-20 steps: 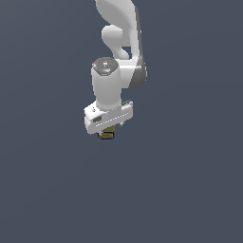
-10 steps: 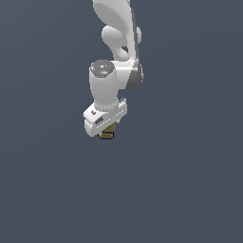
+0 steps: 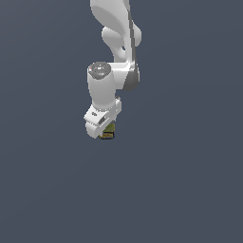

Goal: Pick up the object and move it to a goal position.

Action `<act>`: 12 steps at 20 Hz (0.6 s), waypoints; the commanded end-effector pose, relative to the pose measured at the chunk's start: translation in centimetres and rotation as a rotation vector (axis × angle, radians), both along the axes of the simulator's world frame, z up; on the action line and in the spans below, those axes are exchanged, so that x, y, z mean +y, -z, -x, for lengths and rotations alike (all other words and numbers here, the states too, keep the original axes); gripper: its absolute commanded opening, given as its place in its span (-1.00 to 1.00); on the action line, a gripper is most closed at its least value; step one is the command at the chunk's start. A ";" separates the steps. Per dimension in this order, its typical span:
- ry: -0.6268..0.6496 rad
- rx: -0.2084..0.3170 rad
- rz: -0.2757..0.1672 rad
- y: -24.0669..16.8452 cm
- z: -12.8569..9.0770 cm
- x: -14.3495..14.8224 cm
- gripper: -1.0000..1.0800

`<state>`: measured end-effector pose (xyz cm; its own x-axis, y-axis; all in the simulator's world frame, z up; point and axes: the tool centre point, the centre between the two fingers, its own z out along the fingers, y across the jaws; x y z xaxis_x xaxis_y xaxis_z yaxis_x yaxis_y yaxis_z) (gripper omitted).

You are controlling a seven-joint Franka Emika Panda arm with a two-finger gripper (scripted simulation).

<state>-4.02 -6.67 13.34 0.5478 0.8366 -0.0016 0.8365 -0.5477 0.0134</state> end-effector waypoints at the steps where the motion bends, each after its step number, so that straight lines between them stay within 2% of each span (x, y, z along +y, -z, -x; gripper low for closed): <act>1: -0.064 0.002 0.000 0.3 0.3 -0.2 0.92; 12: -0.339 0.008 -0.002 1.5 1.9 -1.1 0.92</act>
